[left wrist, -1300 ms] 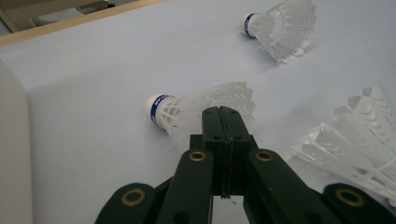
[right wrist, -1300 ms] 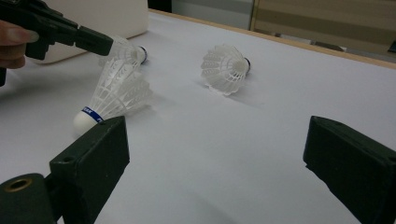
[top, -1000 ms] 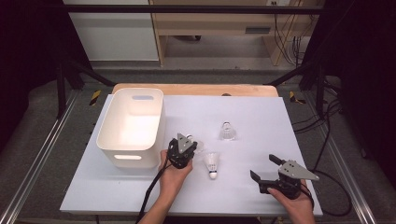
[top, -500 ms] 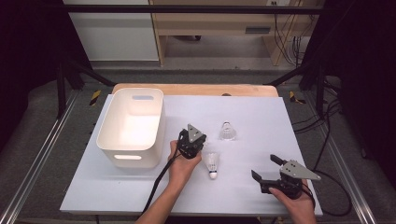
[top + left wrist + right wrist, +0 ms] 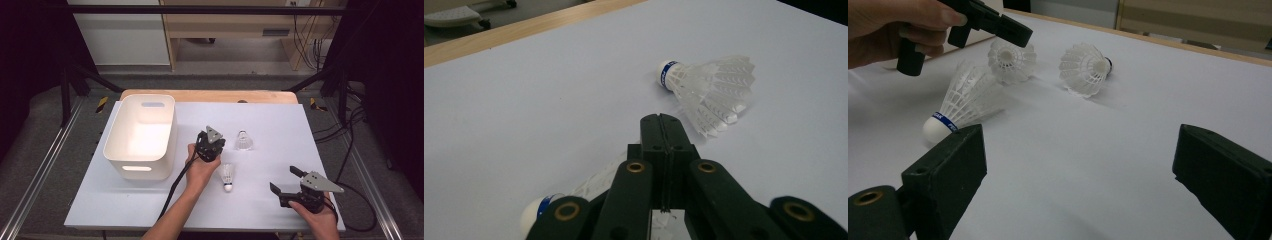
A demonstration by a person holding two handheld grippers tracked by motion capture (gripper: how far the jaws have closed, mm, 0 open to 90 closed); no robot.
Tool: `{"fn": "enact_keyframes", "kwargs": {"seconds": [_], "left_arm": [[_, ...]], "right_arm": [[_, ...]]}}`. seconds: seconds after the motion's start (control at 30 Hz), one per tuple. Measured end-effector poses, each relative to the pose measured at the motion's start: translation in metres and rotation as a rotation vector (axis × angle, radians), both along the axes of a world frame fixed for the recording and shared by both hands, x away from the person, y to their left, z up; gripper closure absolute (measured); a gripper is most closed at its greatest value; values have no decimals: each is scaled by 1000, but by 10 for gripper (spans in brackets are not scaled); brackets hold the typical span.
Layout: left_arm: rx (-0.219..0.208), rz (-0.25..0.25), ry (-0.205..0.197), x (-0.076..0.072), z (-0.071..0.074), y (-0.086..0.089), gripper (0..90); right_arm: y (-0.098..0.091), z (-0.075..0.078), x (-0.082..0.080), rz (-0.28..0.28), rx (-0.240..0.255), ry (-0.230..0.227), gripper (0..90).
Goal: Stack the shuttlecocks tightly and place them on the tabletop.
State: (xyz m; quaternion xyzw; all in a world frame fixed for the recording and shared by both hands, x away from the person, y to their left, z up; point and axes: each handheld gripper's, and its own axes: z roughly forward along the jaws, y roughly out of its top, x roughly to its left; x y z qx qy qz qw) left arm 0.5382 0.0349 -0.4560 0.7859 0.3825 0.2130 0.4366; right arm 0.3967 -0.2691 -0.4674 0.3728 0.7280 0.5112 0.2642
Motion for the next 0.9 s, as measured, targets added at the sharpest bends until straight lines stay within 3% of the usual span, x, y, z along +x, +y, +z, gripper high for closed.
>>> {"fn": "enact_keyframes", "kwargs": {"seconds": [0.4,0.63,0.73,0.9], "left_arm": [[-47,-10,34,3,3,-1,900],[-84,-38,5,-10,17,1,900],[-105,-49,-27,-23,28,8,900],[-119,-50,-55,-37,32,19,900]], "right_arm": [[-1,0,0,-2,4,4,74],[-1,0,0,-3,-1,2,74],[0,0,0,-3,-6,3,73],[1,0,0,-4,-6,8,73]]}}
